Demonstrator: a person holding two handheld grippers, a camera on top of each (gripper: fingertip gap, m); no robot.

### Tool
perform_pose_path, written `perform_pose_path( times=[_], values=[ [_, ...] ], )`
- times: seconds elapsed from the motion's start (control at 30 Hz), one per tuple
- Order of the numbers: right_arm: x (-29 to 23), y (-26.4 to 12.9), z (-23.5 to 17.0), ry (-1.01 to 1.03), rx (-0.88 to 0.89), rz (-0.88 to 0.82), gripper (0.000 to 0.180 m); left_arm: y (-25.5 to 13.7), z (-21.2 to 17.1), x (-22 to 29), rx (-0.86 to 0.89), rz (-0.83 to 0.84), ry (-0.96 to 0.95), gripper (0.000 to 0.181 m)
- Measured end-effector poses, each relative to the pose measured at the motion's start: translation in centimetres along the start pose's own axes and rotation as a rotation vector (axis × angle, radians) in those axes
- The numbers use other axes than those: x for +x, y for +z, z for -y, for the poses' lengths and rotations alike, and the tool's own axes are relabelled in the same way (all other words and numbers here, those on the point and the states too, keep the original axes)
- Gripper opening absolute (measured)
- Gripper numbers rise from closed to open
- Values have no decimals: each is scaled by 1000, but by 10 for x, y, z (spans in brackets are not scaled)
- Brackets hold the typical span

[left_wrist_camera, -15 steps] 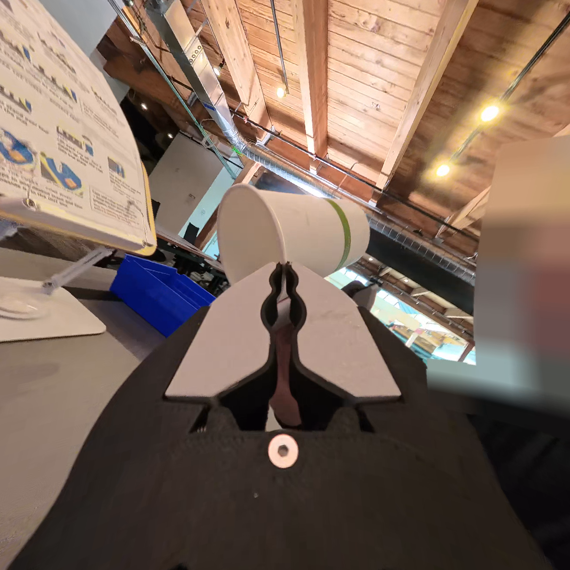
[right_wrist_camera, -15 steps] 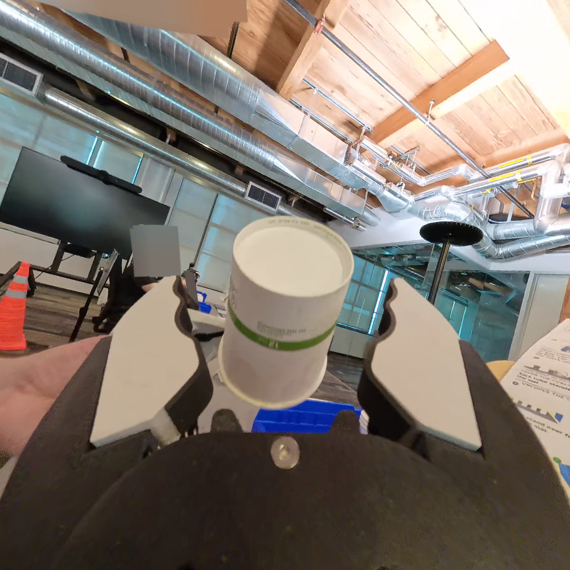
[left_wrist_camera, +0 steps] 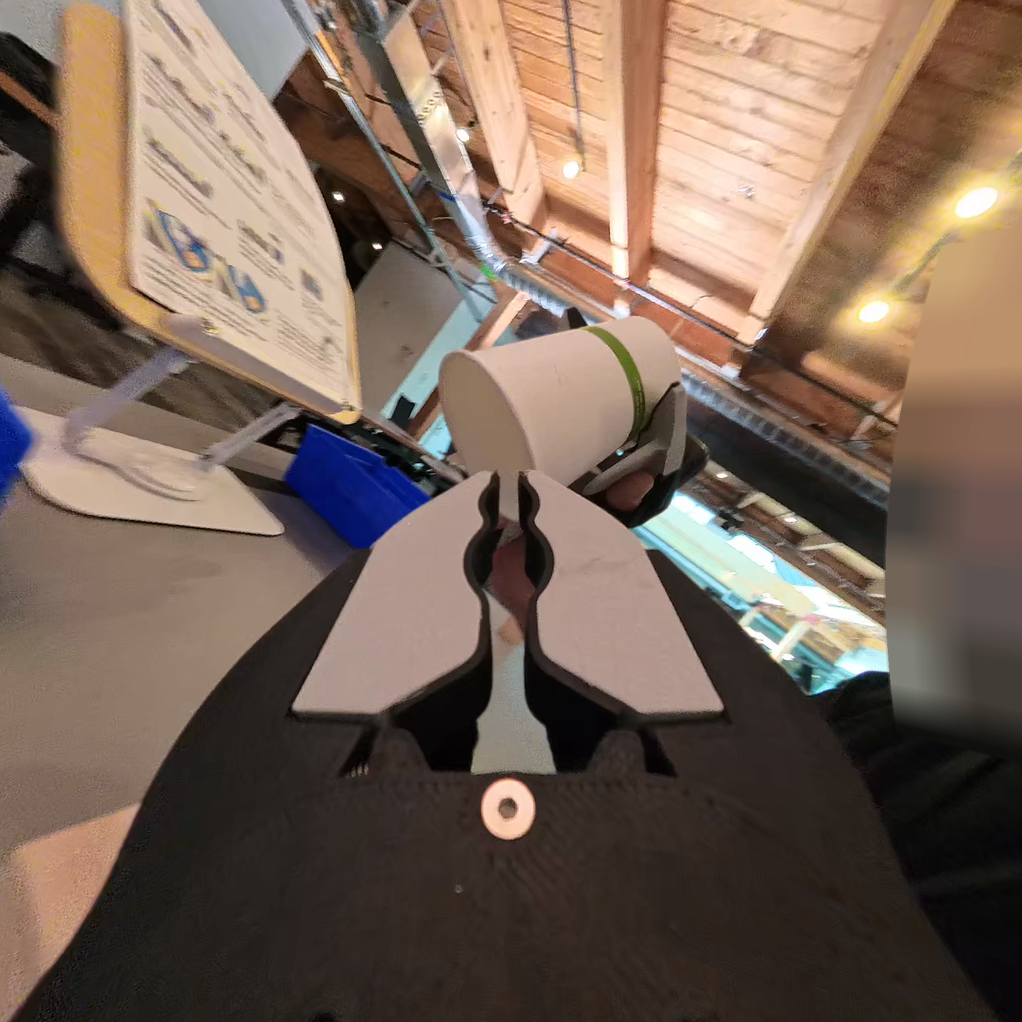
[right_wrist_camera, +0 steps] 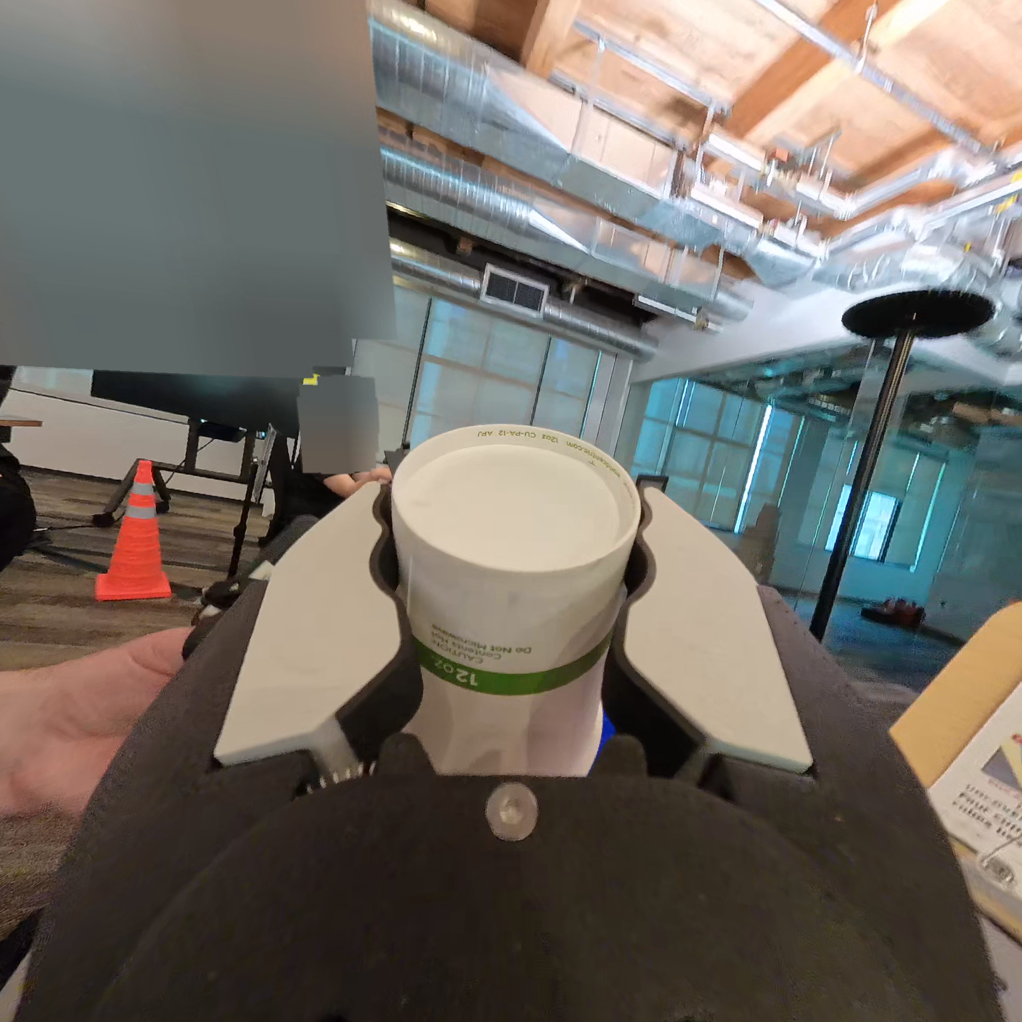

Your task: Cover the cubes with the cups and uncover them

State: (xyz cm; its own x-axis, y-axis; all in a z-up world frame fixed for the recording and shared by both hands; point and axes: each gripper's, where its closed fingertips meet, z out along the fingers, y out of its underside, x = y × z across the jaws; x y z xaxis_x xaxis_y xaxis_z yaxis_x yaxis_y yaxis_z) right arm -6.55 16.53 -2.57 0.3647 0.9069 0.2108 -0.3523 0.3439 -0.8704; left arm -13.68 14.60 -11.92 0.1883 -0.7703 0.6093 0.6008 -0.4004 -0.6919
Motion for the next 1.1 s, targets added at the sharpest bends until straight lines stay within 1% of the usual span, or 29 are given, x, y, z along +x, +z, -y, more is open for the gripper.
perform_pose_path(
  times=[0.07, 0.13, 0.23, 0.3, 0.33, 0.47, 0.6, 0.67, 0.77, 0.87, 1.1],
  values=[
    [-4, 8, -16, 42, -53, 21, 83, -27, 12, -10, -9, 102, 117, 8],
    [-14, 15, -37, 78, -111, 45, 83, -56, 22, -25, -44, 272, 280, 0],
    [-33, 23, -69, 117, -180, 59, 83, -95, 43, -41, -43, 520, 532, 0],
    [-44, 27, -91, 134, -221, 60, 83, -115, 48, -53, -86, 658, 649, 0],
    [-49, 28, -104, 144, -247, 63, 83, -123, 53, -55, -78, 698, 688, 0],
    [-56, 26, -147, 155, -305, 42, 83, -131, 59, -56, -35, 689, 668, 0],
    [-66, 22, -189, 170, -392, 48, 83, -135, 56, -63, -44, 708, 676, 0],
    [-70, 20, -211, 172, -446, 45, 83, -136, 56, -65, -42, 712, 673, 0],
    [-78, 13, -248, 169, -586, 43, 82, -136, 55, -67, -43, 712, 672, 0],
    [-85, 14, -258, 99, -654, 60, 83, -137, 54, -69, -45, 711, 671, 0],
    [-79, 10, -264, 152, -717, 23, 83, -136, 52, -69, -51, 703, 666, 0]
  ],
)
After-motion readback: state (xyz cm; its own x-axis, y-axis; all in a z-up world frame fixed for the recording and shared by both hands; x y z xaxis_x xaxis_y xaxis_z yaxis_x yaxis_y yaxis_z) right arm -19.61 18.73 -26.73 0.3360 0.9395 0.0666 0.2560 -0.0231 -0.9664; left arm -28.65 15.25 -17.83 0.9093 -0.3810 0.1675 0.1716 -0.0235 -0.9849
